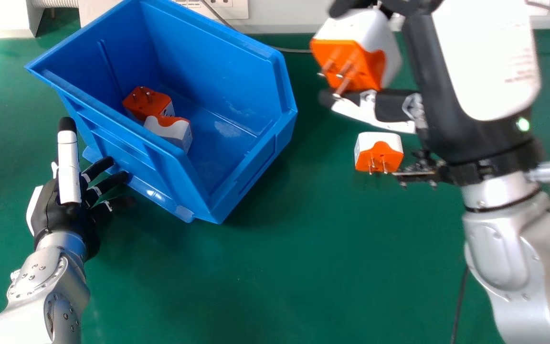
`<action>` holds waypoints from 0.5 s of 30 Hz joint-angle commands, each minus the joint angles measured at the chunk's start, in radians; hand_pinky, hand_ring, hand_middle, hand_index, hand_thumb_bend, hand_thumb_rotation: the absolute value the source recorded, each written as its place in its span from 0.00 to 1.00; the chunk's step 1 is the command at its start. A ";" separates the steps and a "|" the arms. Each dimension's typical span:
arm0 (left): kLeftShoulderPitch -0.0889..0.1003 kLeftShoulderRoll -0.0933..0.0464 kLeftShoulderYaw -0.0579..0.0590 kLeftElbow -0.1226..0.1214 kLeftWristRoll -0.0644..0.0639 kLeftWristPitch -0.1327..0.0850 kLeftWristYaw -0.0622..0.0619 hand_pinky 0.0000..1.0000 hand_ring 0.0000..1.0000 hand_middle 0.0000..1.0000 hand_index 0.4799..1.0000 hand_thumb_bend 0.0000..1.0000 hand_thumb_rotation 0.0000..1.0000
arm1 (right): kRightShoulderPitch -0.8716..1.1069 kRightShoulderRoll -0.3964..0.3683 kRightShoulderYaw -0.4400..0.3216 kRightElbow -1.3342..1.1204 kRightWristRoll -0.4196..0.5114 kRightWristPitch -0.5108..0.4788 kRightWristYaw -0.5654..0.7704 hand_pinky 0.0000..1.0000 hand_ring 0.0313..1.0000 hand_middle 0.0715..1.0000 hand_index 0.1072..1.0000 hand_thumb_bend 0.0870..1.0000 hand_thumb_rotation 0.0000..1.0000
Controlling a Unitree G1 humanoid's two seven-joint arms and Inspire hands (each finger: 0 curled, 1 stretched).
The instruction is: Pick all objects and put in blue box
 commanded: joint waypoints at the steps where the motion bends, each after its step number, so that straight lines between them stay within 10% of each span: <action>1: 0.013 -0.009 -0.010 0.015 0.010 0.020 0.002 0.64 0.73 0.83 0.77 0.85 0.93 | -0.089 0.018 0.026 0.026 -0.029 0.003 -0.045 0.34 0.43 0.50 0.44 0.45 0.00; 15: 0.019 -0.030 -0.015 -0.001 0.011 0.020 0.014 0.65 0.72 0.83 0.77 0.85 0.93 | -0.426 0.142 0.172 0.412 0.015 -0.031 -0.167 0.21 0.26 0.34 0.33 0.60 0.00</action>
